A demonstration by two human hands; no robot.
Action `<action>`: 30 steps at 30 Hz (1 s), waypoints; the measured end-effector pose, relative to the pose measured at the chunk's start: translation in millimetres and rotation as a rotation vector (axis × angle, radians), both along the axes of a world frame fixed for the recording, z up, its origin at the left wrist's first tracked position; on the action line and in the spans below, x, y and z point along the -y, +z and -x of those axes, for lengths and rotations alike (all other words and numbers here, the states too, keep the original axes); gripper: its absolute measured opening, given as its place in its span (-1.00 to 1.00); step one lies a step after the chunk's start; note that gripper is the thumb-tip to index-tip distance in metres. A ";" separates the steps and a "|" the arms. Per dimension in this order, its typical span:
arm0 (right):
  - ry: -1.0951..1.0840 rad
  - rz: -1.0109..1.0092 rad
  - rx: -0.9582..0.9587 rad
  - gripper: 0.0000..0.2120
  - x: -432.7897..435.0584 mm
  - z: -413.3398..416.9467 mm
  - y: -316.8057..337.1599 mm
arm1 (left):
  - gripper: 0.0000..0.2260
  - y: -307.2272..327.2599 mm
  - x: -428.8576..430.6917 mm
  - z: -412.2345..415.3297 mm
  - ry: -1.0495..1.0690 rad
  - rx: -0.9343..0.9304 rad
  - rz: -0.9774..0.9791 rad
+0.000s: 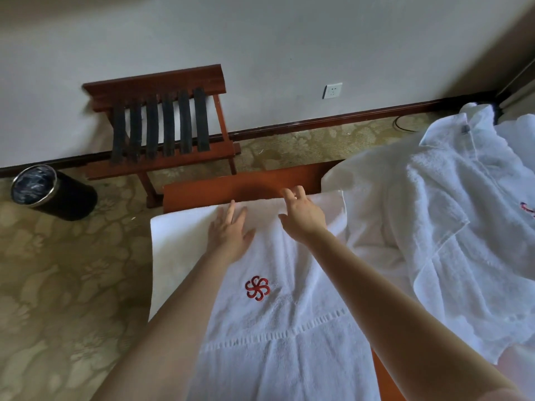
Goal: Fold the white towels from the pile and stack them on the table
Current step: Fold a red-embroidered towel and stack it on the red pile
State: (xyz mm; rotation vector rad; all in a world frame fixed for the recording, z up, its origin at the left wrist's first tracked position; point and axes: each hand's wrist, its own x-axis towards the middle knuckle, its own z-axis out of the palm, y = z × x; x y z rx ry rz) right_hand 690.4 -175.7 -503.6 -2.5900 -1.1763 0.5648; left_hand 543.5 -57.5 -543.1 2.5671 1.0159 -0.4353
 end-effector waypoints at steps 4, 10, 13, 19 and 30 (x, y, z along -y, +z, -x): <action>-0.123 0.115 -0.011 -0.65 -13.3 -10.5 -13.9 | -0.39 -13.7 -20.5 29.4 -0.072 -0.130 -0.018; -0.175 -0.010 0.061 -0.74 -10.7 -6.0 -22.4 | -0.41 -15.8 -22.2 33.2 -0.098 -0.139 -0.024; -0.153 -0.166 0.084 -0.70 2.5 14.5 -19.1 | -0.48 -3.8 -11.1 33.9 0.029 0.103 -0.029; -0.074 -0.394 0.087 -0.76 47.1 71.9 -4.8 | -0.83 23.7 50.2 81.5 0.156 0.526 -0.127; -0.019 -0.232 0.094 -0.84 173.0 129.3 -6.8 | -0.93 21.1 127.8 176.4 0.180 0.484 -0.018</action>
